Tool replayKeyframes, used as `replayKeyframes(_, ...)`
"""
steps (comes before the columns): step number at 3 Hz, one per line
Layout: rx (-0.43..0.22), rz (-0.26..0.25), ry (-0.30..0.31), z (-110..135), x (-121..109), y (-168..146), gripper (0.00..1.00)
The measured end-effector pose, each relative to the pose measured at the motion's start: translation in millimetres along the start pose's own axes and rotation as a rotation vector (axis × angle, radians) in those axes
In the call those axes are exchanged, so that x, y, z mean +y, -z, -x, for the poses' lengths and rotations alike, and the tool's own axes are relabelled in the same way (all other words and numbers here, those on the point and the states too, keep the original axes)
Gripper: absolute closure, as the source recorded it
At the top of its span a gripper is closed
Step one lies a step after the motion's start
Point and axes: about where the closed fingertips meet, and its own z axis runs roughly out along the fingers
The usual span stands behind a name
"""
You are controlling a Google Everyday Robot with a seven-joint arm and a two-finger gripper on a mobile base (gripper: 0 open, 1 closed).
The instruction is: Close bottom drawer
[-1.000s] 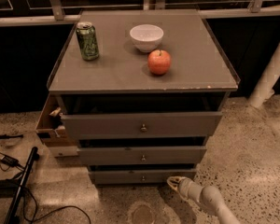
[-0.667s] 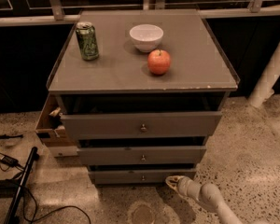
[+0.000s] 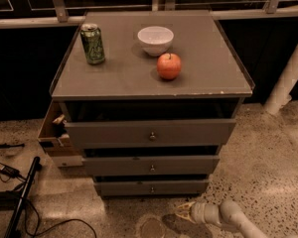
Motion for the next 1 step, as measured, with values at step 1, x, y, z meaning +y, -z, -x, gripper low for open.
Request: replayKeyframes(1,-0.009,0.01,0.0,3.4,4.4,-3.1,0.75)
